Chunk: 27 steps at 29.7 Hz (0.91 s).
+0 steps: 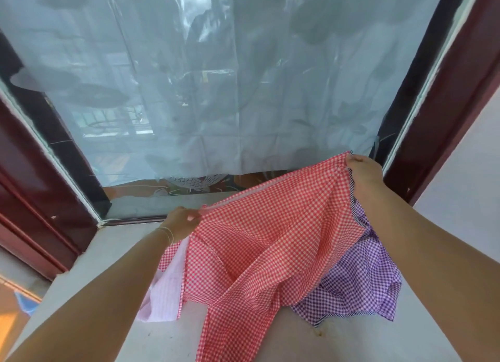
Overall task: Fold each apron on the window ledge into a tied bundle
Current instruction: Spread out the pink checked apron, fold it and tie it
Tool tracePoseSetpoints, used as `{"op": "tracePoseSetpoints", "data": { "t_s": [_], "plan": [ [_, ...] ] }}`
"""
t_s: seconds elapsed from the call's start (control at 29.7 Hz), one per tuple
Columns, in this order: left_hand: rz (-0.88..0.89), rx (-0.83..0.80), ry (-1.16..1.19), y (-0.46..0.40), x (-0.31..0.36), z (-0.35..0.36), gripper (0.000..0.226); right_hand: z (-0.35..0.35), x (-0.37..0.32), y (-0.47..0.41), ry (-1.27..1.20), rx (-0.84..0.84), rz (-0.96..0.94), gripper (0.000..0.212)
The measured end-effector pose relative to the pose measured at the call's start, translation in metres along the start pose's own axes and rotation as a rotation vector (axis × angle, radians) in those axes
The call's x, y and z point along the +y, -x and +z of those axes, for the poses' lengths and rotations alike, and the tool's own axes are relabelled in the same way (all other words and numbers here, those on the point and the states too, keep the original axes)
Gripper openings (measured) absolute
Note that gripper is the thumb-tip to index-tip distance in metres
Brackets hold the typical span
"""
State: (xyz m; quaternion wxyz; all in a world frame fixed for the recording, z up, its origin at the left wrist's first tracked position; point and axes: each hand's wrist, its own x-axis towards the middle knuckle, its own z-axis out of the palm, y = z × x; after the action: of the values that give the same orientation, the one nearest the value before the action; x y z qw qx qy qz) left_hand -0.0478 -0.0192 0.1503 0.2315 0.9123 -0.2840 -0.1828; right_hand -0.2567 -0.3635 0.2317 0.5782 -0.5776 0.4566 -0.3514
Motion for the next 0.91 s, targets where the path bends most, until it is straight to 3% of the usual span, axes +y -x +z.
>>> {"op": "tracePoseSetpoints", "data": {
  "t_s": [0.13,0.34,0.47,0.64,0.74,0.81,0.91],
  "plan": [
    [-0.049,0.017,0.232,0.003,0.008,-0.001,0.018,-0.009,0.004,-0.004,0.021,0.066,-0.006,0.022],
    [0.027,0.195,0.263,-0.005,0.021,-0.012,0.023,-0.02,0.009,-0.005,0.063,0.145,0.025,0.028],
    [0.107,0.31,0.507,-0.002,0.041,-0.027,0.024,-0.029,0.016,-0.004,0.103,0.159,0.052,0.028],
    [0.13,0.289,0.805,0.005,0.054,-0.05,0.032,-0.036,0.007,-0.007,0.065,0.152,0.072,0.031],
    [0.131,0.305,0.562,0.003,0.055,-0.056,0.023,-0.034,-0.005,-0.009,0.136,0.176,0.058,0.028],
    [0.163,0.264,0.216,-0.001,0.052,-0.056,0.016,-0.029,-0.013,-0.003,0.263,0.222,0.022,0.028],
    [0.242,0.159,-0.209,-0.006,0.048,-0.046,0.024,-0.028,-0.017,0.008,0.493,0.219,0.017,0.03]
  ]
}}
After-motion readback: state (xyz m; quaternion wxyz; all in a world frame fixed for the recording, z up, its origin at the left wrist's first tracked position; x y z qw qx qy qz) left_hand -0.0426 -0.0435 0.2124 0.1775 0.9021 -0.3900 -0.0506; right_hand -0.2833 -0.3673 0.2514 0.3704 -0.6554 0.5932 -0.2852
